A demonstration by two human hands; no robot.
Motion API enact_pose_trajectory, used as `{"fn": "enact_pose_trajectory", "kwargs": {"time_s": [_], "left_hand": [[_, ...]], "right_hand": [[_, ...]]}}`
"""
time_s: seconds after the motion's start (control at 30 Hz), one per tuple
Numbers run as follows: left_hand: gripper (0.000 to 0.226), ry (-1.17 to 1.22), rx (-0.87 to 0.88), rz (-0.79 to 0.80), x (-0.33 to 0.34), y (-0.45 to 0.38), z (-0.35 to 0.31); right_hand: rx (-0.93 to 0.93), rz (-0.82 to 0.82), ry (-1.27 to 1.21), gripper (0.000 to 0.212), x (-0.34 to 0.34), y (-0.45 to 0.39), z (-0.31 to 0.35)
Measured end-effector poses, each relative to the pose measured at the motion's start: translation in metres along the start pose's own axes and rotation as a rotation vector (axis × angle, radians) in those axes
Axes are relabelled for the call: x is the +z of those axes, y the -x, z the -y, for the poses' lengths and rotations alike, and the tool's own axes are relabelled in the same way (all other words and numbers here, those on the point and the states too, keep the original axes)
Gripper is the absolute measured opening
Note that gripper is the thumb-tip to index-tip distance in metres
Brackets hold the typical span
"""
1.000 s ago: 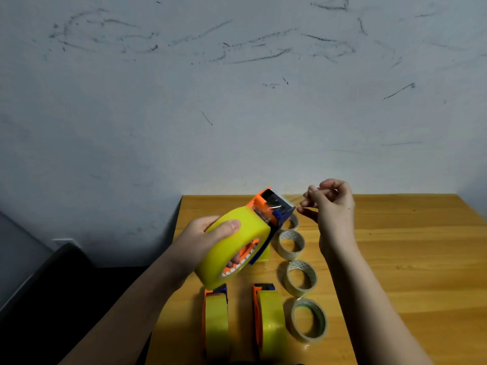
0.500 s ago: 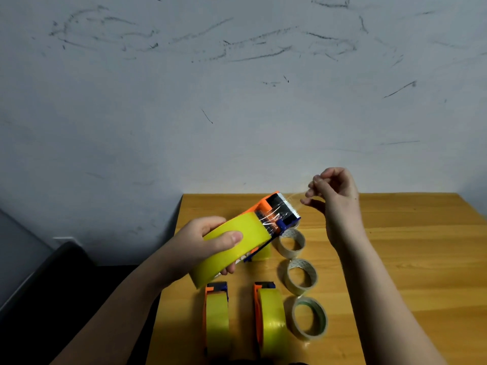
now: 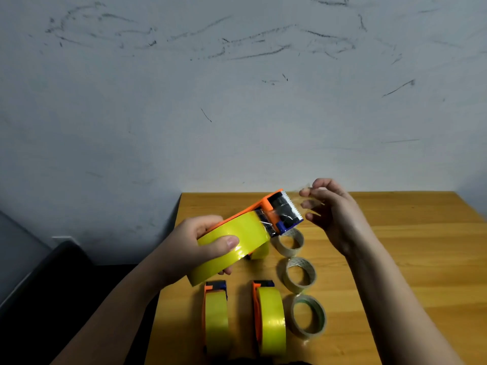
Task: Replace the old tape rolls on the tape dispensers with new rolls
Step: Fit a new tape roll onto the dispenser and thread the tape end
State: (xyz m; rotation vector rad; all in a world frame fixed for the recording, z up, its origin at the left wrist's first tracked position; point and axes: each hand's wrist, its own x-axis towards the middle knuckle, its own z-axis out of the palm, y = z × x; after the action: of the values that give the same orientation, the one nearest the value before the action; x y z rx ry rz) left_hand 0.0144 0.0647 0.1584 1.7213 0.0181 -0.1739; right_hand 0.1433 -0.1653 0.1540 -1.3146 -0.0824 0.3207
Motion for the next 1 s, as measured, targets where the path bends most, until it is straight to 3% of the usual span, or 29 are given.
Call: {"fn": "enact_pose_trajectory", "kwargs": {"time_s": [0.2,0.37,0.53,0.63,0.7,0.87,1.0], "left_hand": [[0.047,-0.060,0.029,-0.069,-0.001,0.004,0.003],[0.046,-0.023,0.047,-0.029,-0.002,0.004,0.002],[0.043,0.007,0.045,-0.012,-0.003,0.003,0.001],[0.034,0.053,0.043,-0.005,-0.004,0.002,0.003],[0.025,0.066,0.051,0.005,-0.005,0.002,0.003],[0.018,0.060,0.074,0.021,-0.004,0.001,0.004],[0.036,0.069,0.084,0.006,-0.005,-0.001,0.005]], "right_hand": [[-0.069,0.139,-0.064,0.021,-0.008,0.003,0.002],[0.020,0.205,0.020,0.016,-0.017,0.002,0.009],[0.106,0.216,-0.165,0.023,-0.024,0.001,0.005],[0.133,0.270,-0.250,0.051,-0.025,-0.002,-0.002],[0.152,0.248,-0.235,0.057,-0.021,-0.003,-0.005],[0.281,0.183,-0.333,0.039,-0.006,-0.008,-0.013],[0.359,0.319,-0.612,0.045,-0.002,-0.015,-0.027]]}}
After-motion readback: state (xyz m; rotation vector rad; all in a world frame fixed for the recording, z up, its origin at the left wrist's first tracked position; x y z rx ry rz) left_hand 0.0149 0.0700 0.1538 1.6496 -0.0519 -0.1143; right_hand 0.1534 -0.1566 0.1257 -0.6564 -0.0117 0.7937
